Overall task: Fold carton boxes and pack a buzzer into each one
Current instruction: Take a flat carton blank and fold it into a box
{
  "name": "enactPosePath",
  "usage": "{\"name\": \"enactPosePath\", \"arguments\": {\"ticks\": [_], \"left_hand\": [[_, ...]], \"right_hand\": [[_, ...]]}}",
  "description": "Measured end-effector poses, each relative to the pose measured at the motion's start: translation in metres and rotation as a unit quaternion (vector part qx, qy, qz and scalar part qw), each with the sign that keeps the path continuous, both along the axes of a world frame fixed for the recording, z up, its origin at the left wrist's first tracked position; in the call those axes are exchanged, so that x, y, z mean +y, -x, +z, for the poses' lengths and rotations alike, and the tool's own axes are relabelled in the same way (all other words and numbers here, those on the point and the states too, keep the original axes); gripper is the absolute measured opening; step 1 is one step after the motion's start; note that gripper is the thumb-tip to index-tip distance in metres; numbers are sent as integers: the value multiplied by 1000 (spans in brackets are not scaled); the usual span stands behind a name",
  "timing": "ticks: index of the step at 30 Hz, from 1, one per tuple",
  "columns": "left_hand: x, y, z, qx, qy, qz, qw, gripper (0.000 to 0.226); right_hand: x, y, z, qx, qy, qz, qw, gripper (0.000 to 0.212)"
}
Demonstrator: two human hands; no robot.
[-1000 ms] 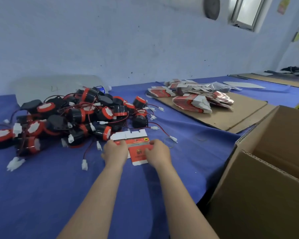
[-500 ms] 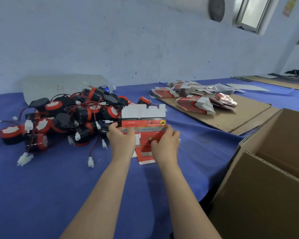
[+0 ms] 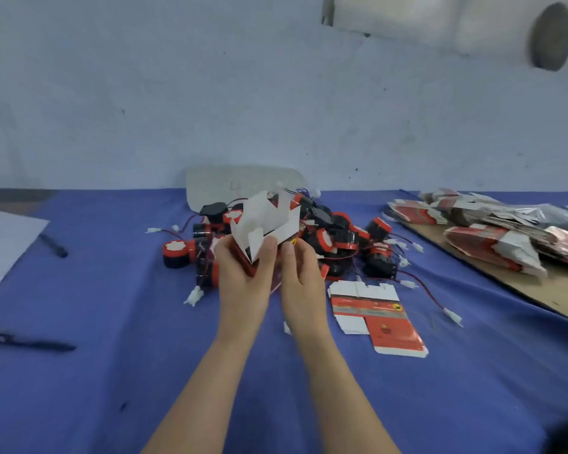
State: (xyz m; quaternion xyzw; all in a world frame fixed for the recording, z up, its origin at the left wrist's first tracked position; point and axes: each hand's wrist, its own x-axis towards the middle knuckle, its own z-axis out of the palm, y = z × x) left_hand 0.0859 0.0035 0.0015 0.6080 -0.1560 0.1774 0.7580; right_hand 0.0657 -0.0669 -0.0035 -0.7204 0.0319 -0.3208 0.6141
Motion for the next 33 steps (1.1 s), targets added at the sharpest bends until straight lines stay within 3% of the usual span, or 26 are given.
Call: {"name": "enactPosePath", "arguments": {"ticks": [5,8,11,13,16,19,21,27,30,33], "left_hand": [[65,-21,-16,16,-61,-7,998,54],[77,-26,-24,36,-100,-30,994,44],[75,-27,-32,54,-88,-9,995,22],[71,-26,-38,76,-72,28,994,14],[66,-25,-43,72,-102,82,989,18],[64,-24,-45,57,-117,117,984,39],[64,-22,-46,46,-96,132,986,45],[70,-22,-51,31,-107,134,985,23],[71,-25,-55,17,-114,135,984,8],[71,-28,-61,9,-119,137,983,8]], "right_hand": [[25,-29,-3,25,-104,102,989,46],[32,-39,-9,38,-164,156,973,43],[34,-39,-24,61,-151,140,977,21],[38,-39,-33,71,-144,109,981,22],[43,-41,-37,33,-98,69,992,35],[44,-41,-39,9,-88,55,995,51],[48,-39,-43,-5,-78,33,996,48],[47,-38,-49,-9,5,31,999,15],[46,-37,-51,-12,53,16,998,21],[48,-37,-52,-10,61,-8,998,32]]}}
